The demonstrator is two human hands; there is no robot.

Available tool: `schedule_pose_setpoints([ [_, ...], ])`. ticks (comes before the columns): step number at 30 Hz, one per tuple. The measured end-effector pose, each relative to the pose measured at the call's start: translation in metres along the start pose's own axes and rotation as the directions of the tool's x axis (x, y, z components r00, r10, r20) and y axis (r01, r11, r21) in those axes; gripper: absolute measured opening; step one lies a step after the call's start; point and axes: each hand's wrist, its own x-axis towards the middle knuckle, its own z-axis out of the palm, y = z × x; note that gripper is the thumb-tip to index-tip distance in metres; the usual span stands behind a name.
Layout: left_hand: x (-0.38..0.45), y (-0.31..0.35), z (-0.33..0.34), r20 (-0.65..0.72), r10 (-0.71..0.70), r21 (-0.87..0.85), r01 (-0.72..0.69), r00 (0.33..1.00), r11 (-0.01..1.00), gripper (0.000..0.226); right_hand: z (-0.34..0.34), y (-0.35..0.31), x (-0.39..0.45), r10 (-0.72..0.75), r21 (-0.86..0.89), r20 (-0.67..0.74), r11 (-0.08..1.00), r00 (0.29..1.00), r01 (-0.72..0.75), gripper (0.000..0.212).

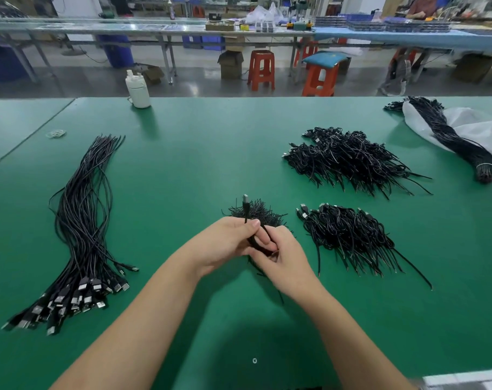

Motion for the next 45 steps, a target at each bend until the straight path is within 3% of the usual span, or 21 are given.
schedule_pose_setpoints([
  [1, 0.002, -0.002, 0.0, -0.094, 0.022, 0.248, 0.002, 0.995, 0.969, 0.039, 0.001, 0.002, -0.001, -0.033, -0.083, -0.022, 0.996, 0.999, 0.031, 0.013],
  [3, 0.004, -0.006, 0.003, -0.231, 0.159, 0.724, 0.061, 0.96, 0.687, 0.034, 0.002, 0.004, -0.002, -0.033, -0.188, -0.026, 0.982, 0.999, 0.028, 0.016],
  [4, 0.003, -0.007, 0.006, -0.227, 0.235, 0.816, 0.053, 0.945, 0.576, 0.03, 0.003, 0.004, -0.002, -0.004, -0.23, 0.005, 0.973, 1.0, 0.005, 0.016],
  [7, -0.001, -0.008, 0.008, -0.14, 0.233, 0.774, -0.041, 0.962, 0.632, 0.022, 0.005, 0.007, -0.004, 0.061, -0.302, 0.131, 0.953, 0.989, -0.019, 0.014],
  [12, 0.0, -0.008, -0.002, -0.049, 0.217, 0.829, -0.081, 0.975, 0.554, 0.015, 0.007, 0.014, -0.006, 0.07, -0.328, 0.239, 0.945, 0.968, 0.013, 0.035],
  [14, 0.002, -0.008, -0.003, -0.06, 0.228, 0.844, -0.072, 0.972, 0.531, 0.014, 0.011, 0.015, -0.006, 0.066, -0.257, 0.262, 0.966, 0.963, 0.004, 0.041],
  [17, 0.006, -0.006, -0.003, -0.113, 0.254, 0.836, -0.046, 0.961, 0.547, 0.013, 0.017, 0.01, -0.005, 0.044, 0.003, 0.281, 0.999, 0.959, -0.047, 0.053],
  [19, 0.009, -0.003, -0.004, -0.118, 0.256, 0.847, -0.037, 0.959, 0.531, 0.014, 0.018, 0.009, -0.005, 0.071, 0.121, 0.277, 0.987, 0.958, -0.108, 0.045],
  [22, 0.012, 0.0, -0.005, -0.116, 0.228, 0.854, -0.02, 0.967, 0.52, 0.017, 0.015, 0.008, -0.003, 0.142, 0.146, 0.271, 0.971, 0.952, -0.187, 0.037],
  [28, 0.016, 0.001, -0.005, -0.109, 0.205, 0.808, -0.034, 0.973, 0.589, 0.017, 0.018, 0.009, -0.001, 0.174, 0.231, 0.275, 0.943, 0.945, -0.241, 0.027],
  [30, 0.016, -0.002, -0.006, -0.071, 0.172, 0.643, -0.087, 0.983, 0.761, 0.016, 0.018, 0.012, 0.0, 0.183, 0.196, 0.25, 0.952, 0.951, -0.235, 0.024],
  [32, 0.016, -0.008, -0.013, 0.027, 0.086, 0.186, -0.09, 0.996, 0.978, 0.008, 0.016, 0.016, 0.001, 0.201, 0.174, 0.208, 0.956, 0.957, -0.238, 0.025],
  [33, 0.017, -0.013, -0.019, 0.051, 0.05, -0.017, -0.049, 0.997, 0.999, 0.011, 0.014, 0.018, 0.002, 0.217, 0.177, 0.184, 0.952, 0.959, -0.249, 0.027],
  [34, 0.02, -0.02, -0.027, 0.023, 0.02, -0.096, -0.017, 1.0, 0.995, 0.014, 0.013, 0.02, 0.002, 0.24, 0.183, 0.164, 0.946, 0.957, -0.269, 0.028],
  [35, 0.025, -0.028, -0.036, -0.08, -0.002, -0.01, 0.001, 0.997, 1.0, 0.012, 0.011, 0.022, 0.002, 0.27, 0.189, 0.15, 0.936, 0.951, -0.296, 0.029],
  [36, 0.03, -0.037, -0.043, -0.235, 0.013, 0.227, 0.042, 0.972, 0.973, 0.006, 0.009, 0.024, 0.001, 0.301, 0.2, 0.14, 0.924, 0.943, -0.325, 0.029],
  [38, 0.036, -0.059, -0.056, -0.473, 0.13, 0.648, 0.244, 0.872, 0.722, 0.003, 0.005, 0.029, 0.001, 0.363, 0.223, 0.126, 0.896, 0.923, -0.383, 0.029],
  [40, 0.038, -0.079, -0.062, -0.507, 0.139, 0.726, 0.334, 0.851, 0.601, 0.012, 0.003, 0.032, -0.001, 0.416, 0.245, 0.127, 0.867, 0.901, -0.435, 0.027],
  [43, 0.04, -0.102, -0.06, -0.449, 0.088, 0.78, 0.342, 0.889, 0.523, 0.028, 0.003, 0.031, -0.004, 0.424, 0.301, 0.129, 0.845, 0.897, -0.442, 0.028],
  [45, 0.042, -0.111, -0.058, -0.449, 0.14, 0.795, 0.323, 0.882, 0.513, 0.024, 0.005, 0.03, -0.005, 0.418, 0.301, 0.128, 0.848, 0.9, -0.436, 0.029],
])
